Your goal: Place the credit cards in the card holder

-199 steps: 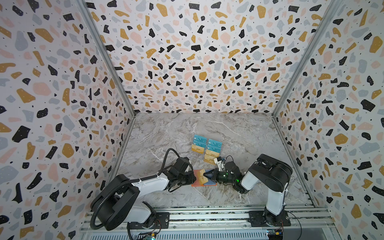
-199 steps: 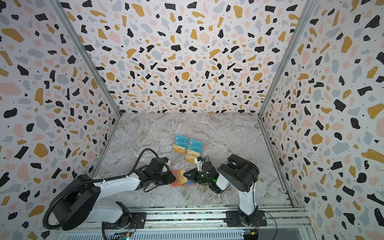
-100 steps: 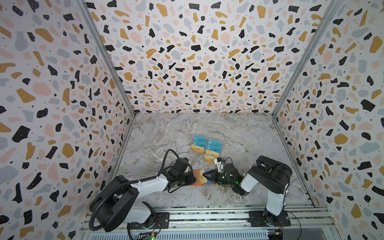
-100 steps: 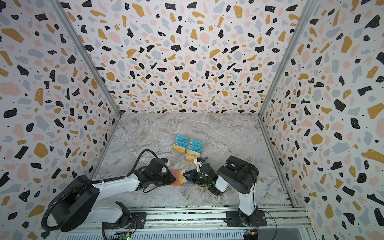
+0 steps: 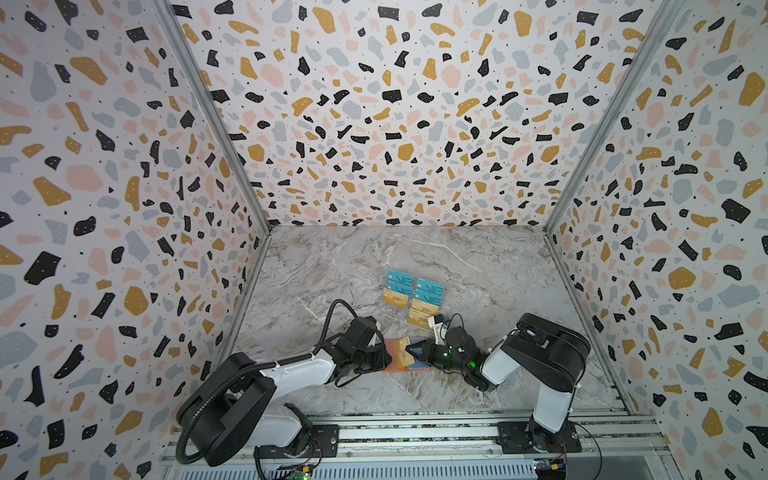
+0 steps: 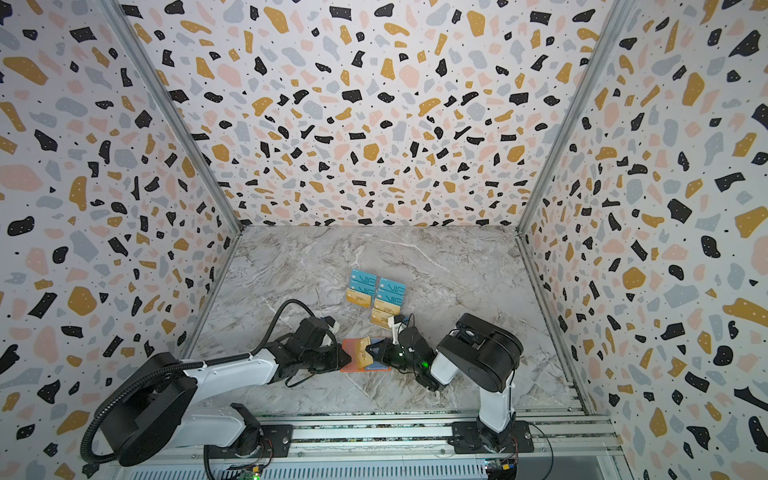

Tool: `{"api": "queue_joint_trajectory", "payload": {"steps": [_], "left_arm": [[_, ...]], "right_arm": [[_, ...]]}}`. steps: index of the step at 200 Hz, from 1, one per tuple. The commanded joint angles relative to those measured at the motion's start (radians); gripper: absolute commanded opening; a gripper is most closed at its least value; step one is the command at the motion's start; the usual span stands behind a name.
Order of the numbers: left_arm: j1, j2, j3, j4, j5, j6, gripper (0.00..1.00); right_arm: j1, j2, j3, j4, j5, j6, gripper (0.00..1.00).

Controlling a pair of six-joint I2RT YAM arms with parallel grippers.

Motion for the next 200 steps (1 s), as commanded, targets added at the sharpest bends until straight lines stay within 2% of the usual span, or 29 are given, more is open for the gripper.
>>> {"api": "queue_joint_trajectory", "payload": {"steps": [1,57,100,128,167,188,200], "left_arm": [[-0.004,-0.015,-0.016,-0.005,0.012,-0.003,0.17],[-0.004,-0.013,-0.014,0.008,0.025,-0.012,0.17],[-0.003,-0.027,-0.004,-0.012,0.02,-0.01,0.18],[-0.004,-0.041,0.022,-0.039,0.007,-0.002,0.23],[-0.002,-0.076,0.059,-0.082,-0.067,0.012,0.33],[0.001,-0.058,0.076,-0.097,-0.095,0.03,0.34],[0.001,-0.041,0.081,-0.094,-0.098,0.035,0.3]], "right_arm": [[0.007,0.004,-0.007,0.025,0.018,0.006,0.0],[0.051,0.006,-0.003,0.066,0.098,-0.004,0.0],[0.056,-0.059,0.027,-0.112,0.098,-0.046,0.0],[0.056,-0.115,0.056,-0.27,0.084,-0.09,0.13],[0.055,-0.168,0.122,-0.493,0.086,-0.164,0.31],[0.055,-0.187,0.151,-0.587,0.094,-0.208,0.34],[0.056,-0.206,0.163,-0.637,0.115,-0.232,0.37]]}}
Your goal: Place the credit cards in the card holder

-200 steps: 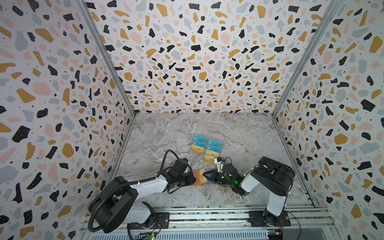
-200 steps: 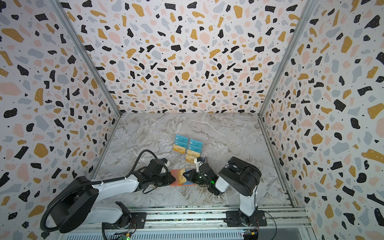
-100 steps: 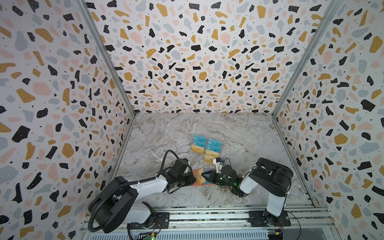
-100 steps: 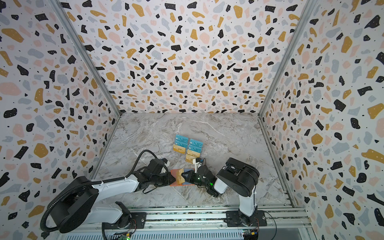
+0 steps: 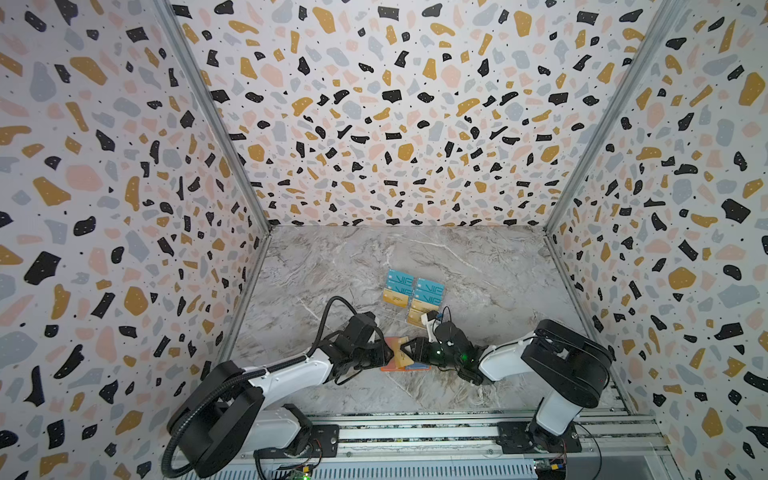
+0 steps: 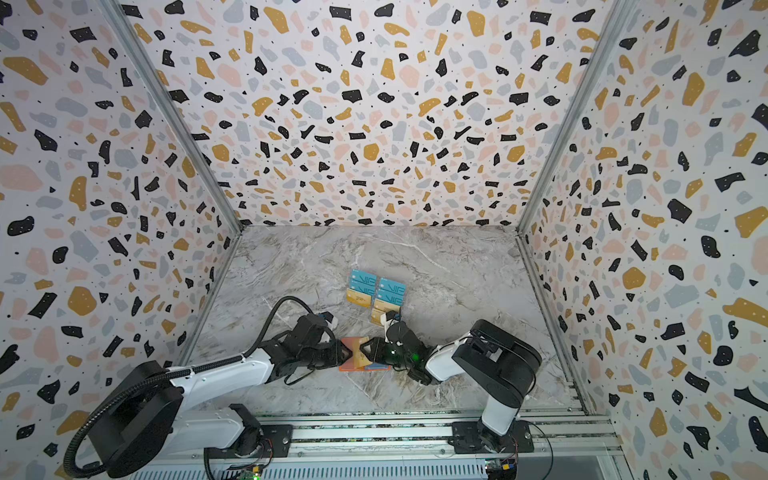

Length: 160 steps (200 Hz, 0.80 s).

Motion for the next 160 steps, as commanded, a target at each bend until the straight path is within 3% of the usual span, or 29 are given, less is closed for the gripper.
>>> {"api": "queue_joint_trajectory", "payload": {"steps": [1,23,69,160], "left_arm": [[0.001,0.019,0.03,-0.023,-0.039,0.03,0.29],[0.001,0.047,0.033,-0.018,-0.045,0.038,0.22],[0.001,0.054,0.007,-0.009,-0.041,0.038,0.2],[0.001,0.017,-0.064,0.011,-0.037,0.04,0.21]], "right_arm": [[0.006,-0.049,0.034,-0.188,0.036,-0.084,0.37],[0.005,-0.075,0.08,-0.282,0.045,-0.159,0.42],[0.004,-0.084,0.171,-0.474,0.04,-0.275,0.56],[0.003,-0.071,0.207,-0.556,-0.096,-0.28,0.53]]}}
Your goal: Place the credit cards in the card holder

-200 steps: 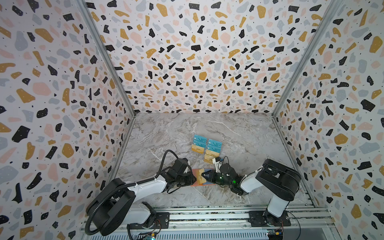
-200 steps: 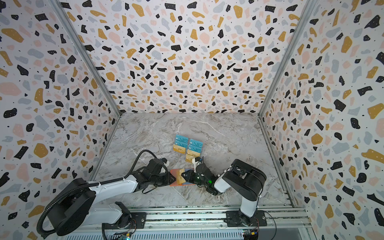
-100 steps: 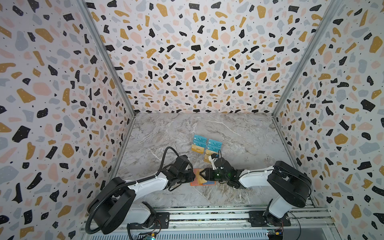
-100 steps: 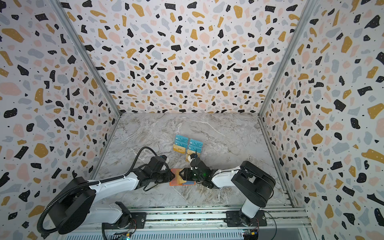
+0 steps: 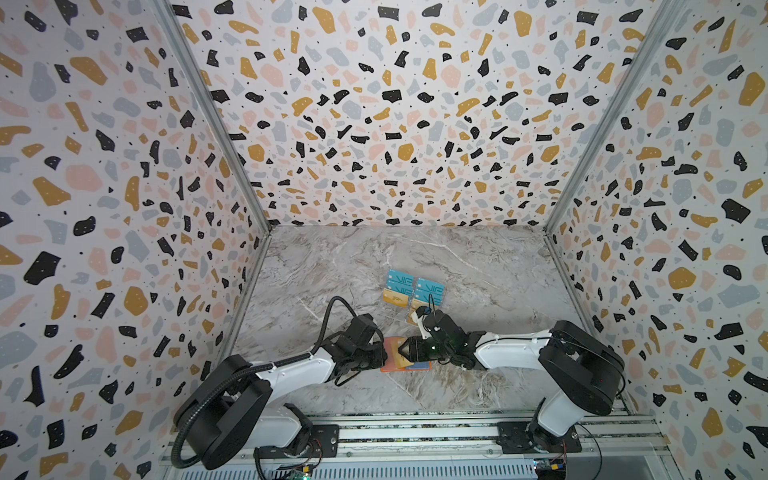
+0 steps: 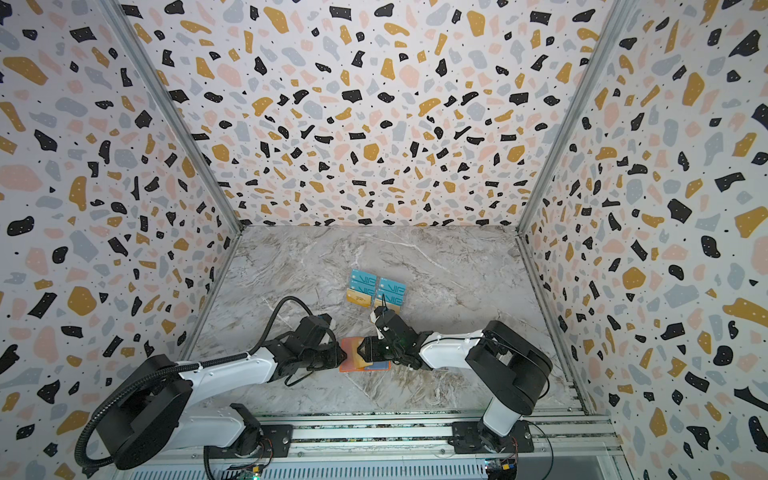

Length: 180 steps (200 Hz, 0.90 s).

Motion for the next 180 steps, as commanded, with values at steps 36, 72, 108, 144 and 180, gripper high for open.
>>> {"api": "queue_joint_trajectory", "payload": {"steps": [36,72,108,144,180], "left_arm": [[0.001,-0.025,-0.054,0.045,0.029,-0.013,0.21],[0.001,-0.047,-0.088,0.092,0.052,-0.035,0.21],[0.001,-0.052,-0.097,0.118,0.059,-0.028,0.21],[0.001,-0.039,-0.1,0.13,0.067,-0.017,0.22],[0.003,-0.037,-0.093,0.115,0.055,-0.006,0.23]], "right_arm": [[0.023,0.003,0.069,-0.132,-0.068,-0.022,0.49],[0.053,0.02,0.106,-0.147,-0.041,0.006,0.48],[0.072,0.07,0.163,-0.179,-0.026,-0.004,0.48],[0.089,0.079,0.185,-0.198,-0.009,0.003,0.48],[0.079,0.015,0.146,-0.217,0.053,0.01,0.49]]}}
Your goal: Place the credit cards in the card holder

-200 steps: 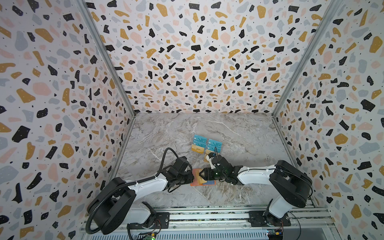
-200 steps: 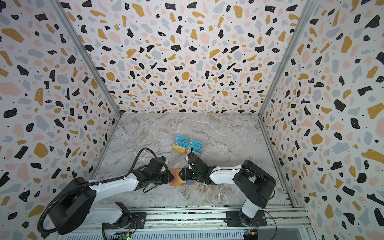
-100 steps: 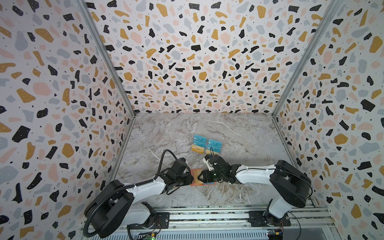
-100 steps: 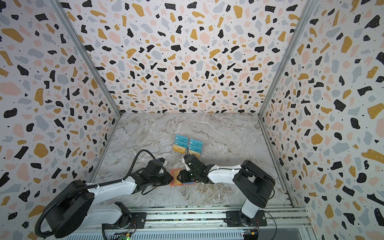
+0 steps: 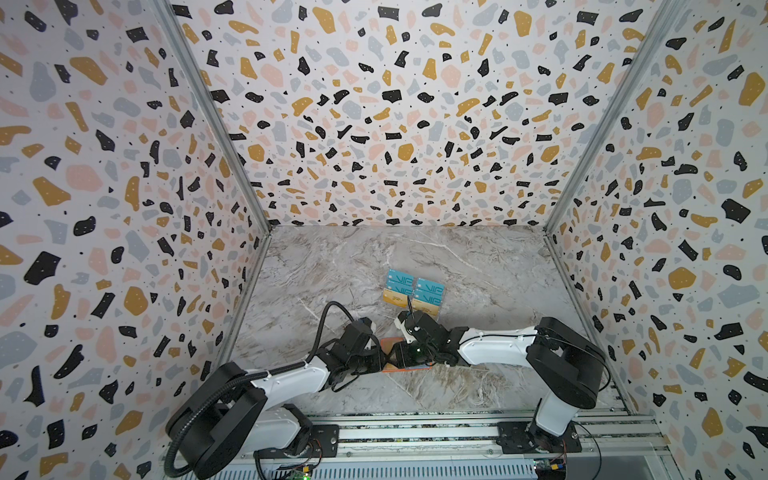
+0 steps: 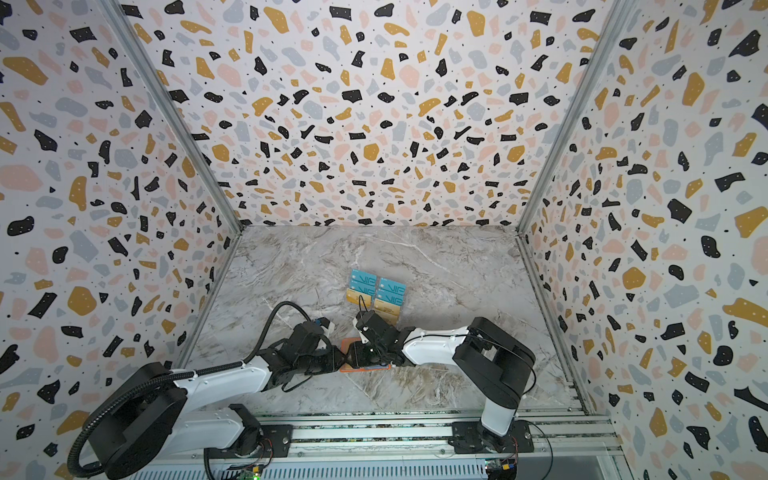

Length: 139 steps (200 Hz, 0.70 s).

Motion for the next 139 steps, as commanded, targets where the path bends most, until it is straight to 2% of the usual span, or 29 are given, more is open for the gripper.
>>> {"api": "queue_joint_trajectory", "payload": {"steps": [1,52,139], "left_arm": [[0.003,0.008,-0.009,0.0,0.004,0.021,0.23],[0.008,0.012,0.008,-0.024,-0.008,0.034,0.21],[0.01,0.001,0.009,-0.037,-0.012,0.034,0.2]], "right_arm": [[-0.006,-0.071,-0.018,-0.055,0.06,0.007,0.49],[-0.049,-0.081,-0.029,-0.108,0.045,-0.038,0.5],[-0.054,-0.032,-0.009,-0.059,-0.031,-0.051,0.51]]}}
